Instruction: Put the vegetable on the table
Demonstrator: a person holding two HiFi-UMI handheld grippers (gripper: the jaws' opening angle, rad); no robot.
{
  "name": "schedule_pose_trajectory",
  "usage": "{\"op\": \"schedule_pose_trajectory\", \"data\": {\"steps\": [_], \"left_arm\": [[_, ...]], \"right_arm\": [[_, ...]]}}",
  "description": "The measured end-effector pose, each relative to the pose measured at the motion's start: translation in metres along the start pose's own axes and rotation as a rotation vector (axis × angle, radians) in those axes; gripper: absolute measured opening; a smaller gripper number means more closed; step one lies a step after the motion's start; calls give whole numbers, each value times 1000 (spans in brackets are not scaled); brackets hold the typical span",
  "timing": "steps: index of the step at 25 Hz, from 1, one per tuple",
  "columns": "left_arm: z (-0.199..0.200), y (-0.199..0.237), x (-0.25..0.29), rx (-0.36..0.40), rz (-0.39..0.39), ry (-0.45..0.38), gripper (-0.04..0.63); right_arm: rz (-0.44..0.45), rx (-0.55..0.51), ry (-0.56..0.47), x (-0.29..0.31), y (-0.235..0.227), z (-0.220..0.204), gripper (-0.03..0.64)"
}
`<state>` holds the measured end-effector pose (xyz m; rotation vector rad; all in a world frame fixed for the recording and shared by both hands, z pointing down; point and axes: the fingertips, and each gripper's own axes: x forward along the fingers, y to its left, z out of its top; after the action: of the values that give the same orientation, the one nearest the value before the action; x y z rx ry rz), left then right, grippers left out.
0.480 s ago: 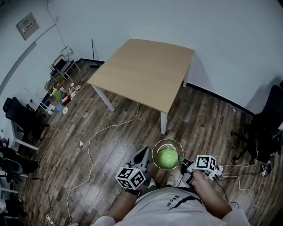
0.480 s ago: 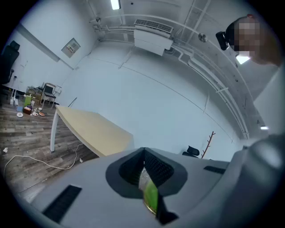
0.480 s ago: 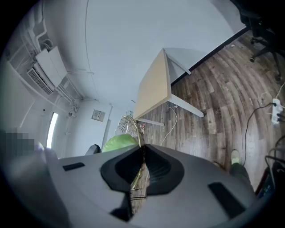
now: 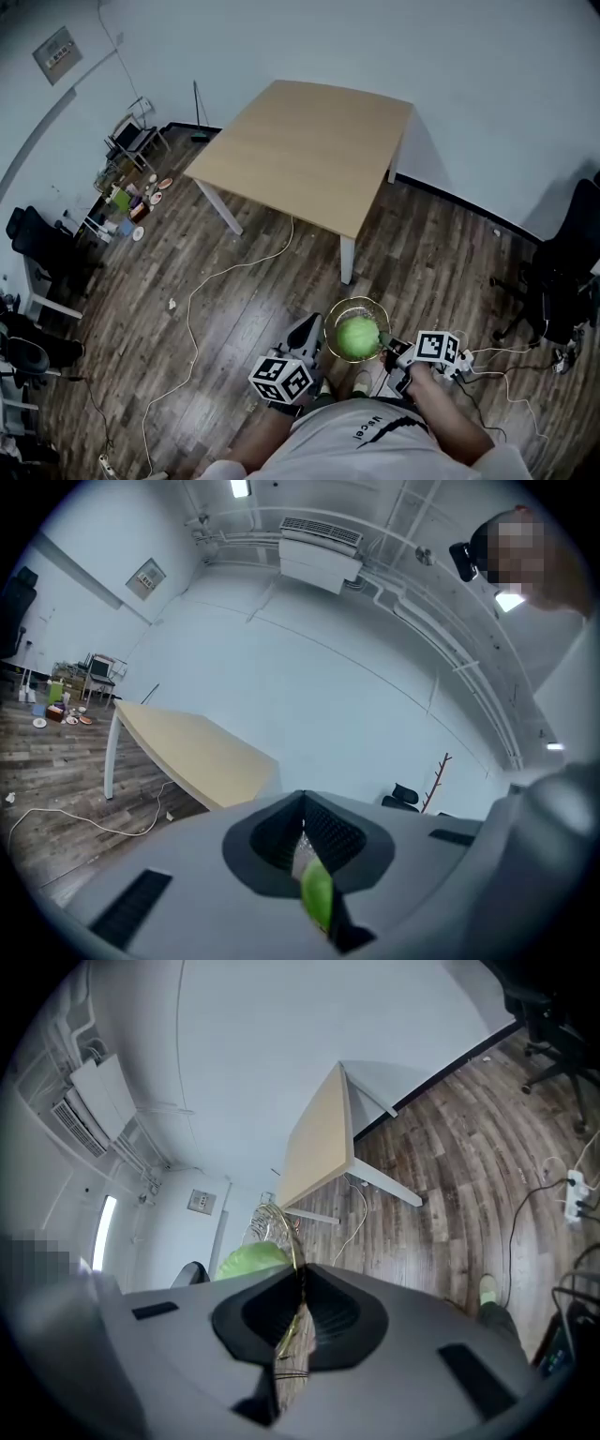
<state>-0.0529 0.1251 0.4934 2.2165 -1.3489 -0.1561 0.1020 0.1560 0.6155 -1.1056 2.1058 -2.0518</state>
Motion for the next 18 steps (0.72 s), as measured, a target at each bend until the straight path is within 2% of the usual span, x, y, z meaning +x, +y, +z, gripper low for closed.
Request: {"op": "schedule_pose_trajectory", "data": {"steps": [18], "left_arm": [[-1,-12,4,38,7,-5,12]], "right_arm": [[22,-10,0,-8,1,12,25]]}}
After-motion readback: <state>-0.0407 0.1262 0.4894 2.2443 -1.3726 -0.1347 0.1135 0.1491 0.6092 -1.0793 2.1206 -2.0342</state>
